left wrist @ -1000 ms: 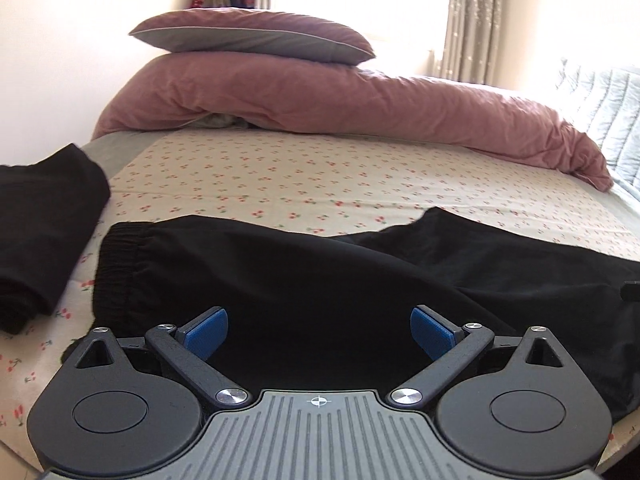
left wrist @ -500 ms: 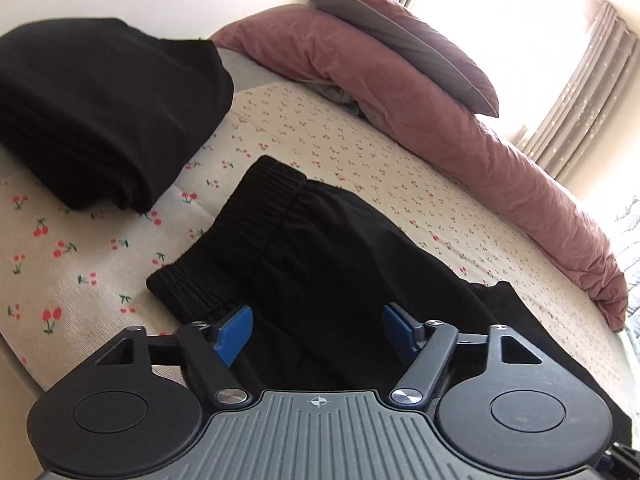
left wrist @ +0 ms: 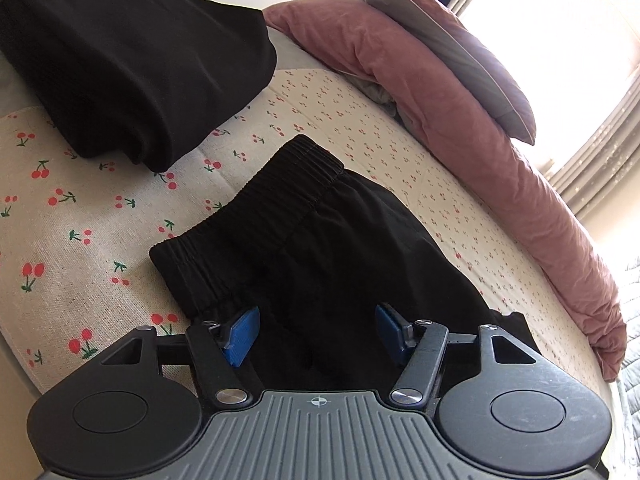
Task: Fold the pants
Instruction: 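Grasp the waistband with the left tool while the right tool pinches the pants edge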
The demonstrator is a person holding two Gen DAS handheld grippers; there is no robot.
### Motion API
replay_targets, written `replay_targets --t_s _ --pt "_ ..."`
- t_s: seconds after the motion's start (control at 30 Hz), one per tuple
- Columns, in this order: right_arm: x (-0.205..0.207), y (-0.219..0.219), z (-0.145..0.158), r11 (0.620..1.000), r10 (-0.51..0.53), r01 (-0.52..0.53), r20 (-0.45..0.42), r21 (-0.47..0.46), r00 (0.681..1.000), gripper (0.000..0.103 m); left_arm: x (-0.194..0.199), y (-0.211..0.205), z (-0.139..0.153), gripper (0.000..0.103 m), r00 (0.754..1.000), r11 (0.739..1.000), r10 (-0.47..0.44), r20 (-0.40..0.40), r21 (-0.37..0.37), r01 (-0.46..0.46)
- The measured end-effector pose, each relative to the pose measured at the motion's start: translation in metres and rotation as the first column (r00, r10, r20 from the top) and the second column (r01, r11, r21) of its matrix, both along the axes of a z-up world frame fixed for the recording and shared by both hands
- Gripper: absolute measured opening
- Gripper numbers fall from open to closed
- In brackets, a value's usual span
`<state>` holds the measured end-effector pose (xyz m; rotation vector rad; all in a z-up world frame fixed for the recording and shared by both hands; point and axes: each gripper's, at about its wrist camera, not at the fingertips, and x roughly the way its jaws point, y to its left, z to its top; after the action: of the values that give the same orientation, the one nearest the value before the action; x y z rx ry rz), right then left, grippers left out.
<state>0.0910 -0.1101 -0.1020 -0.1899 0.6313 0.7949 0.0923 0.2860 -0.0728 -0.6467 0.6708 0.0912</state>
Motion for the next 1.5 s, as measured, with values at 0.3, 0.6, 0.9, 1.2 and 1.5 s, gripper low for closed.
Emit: replay_targets --t_s 0.3,0.6,0.9,1.2,1.5 --pt "-0.007 -0.025 0.029 0.984 -0.007 0.004 0.018 0.177 1.000 0.000 0.000 0.006 -0.003 0.049 0.998 0.997 0.065 0.016 -0.029 -0.065" --pt "0.000 -0.042 0.046 0.968 -0.022 0.018 0.010 0.250 1.000 0.000 0.000 0.015 -0.011 0.019 0.989 0.987 0.150 0.014 -0.068 -0.149" --pt "-0.008 -0.031 0.037 0.983 0.056 -0.050 -0.032 0.174 0.998 0.000 -0.021 0.007 0.018 0.009 0.987 0.981 0.154 0.040 0.114 -0.157" --pt "-0.004 -0.012 0.011 0.992 0.112 -0.098 -0.182 0.080 0.977 0.000 -0.024 -0.008 0.014 0.018 0.986 0.931 0.142 -0.089 0.350 -0.102" --pt "0.001 -0.033 0.026 0.987 0.092 -0.057 -0.239 0.150 0.967 0.040 -0.040 -0.033 0.043 0.068 0.981 0.817 0.196 0.010 0.551 -0.169"
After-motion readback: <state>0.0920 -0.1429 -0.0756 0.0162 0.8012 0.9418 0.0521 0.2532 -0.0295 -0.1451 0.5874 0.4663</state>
